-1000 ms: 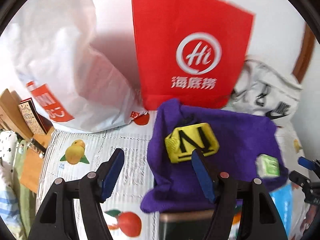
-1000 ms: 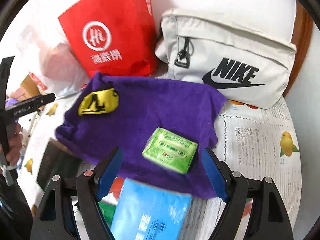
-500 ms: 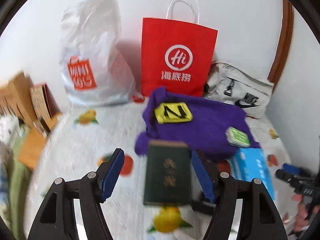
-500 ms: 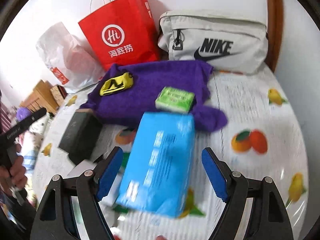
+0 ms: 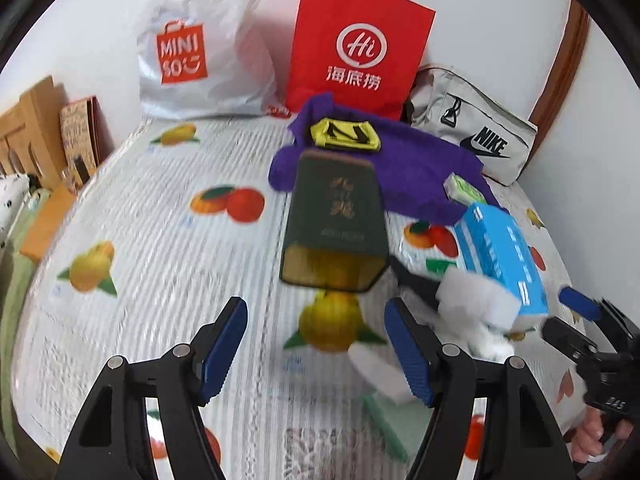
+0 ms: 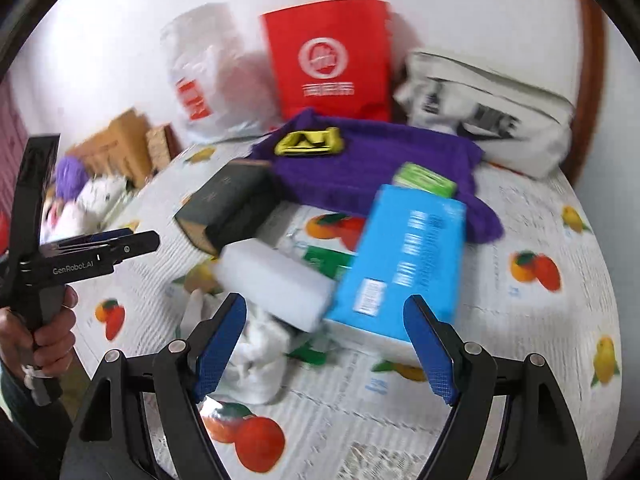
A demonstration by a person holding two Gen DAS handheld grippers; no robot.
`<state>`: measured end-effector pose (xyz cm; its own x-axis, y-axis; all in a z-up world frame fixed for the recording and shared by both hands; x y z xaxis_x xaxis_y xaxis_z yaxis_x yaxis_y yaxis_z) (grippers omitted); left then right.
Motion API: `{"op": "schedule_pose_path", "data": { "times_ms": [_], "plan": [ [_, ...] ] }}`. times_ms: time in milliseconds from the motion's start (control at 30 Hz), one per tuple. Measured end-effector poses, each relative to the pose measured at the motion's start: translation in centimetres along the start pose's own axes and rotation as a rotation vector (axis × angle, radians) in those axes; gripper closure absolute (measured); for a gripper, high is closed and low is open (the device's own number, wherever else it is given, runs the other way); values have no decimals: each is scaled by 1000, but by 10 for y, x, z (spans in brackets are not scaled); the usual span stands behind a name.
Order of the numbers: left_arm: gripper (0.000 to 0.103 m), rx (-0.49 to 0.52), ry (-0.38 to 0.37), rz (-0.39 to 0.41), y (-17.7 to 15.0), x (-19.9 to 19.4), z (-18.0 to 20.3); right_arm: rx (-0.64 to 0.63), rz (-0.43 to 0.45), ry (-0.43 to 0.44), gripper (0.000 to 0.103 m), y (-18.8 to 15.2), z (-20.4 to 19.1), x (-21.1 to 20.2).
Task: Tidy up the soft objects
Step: 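Grasp the white sponge block with the right gripper while the left reaches toward the white cloth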
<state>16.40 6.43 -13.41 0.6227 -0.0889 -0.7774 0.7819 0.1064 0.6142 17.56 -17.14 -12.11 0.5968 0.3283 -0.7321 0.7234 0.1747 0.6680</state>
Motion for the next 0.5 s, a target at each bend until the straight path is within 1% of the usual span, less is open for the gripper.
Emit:
{"op": "schedule_pose_path", "data": {
  "times_ms": [133, 300, 400, 433, 467, 500],
  "plan": [
    [34, -14, -2, -18, -12, 2, -12, -74, -6, -7, 23, 2, -20, 17],
    [34, -41, -15, -30, -18, 5, -28, -170, -35, -61, 23, 4, -36, 37],
    [34, -53, -39, -36, -17, 7, -35, -213, -54, -79, 24, 5, -43, 48],
    [34, -50, -46, -38, -17, 8, -36, -229, -60, -91, 28, 6, -45, 53],
    [34, -45, -53, -41, -17, 9, -37, -244, -66, -102, 49, 6, -47, 58],
    [34, -39, -59, -45, -16, 10, -38, -248, -75, -105, 53, 7, -48, 61]
  ]
}}
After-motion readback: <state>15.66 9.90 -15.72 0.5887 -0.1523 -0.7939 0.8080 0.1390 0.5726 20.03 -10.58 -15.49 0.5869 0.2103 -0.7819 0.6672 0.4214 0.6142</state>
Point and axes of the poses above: each gripper's, at about its wrist camera, not at the fingertips, and x roughly the way its jaws point, z to its right, y to its top, the point moved 3 cm from there along x, roughly the way its jaws point, and after that the axes turned 3 degrees about x, right-handed, at the moved point
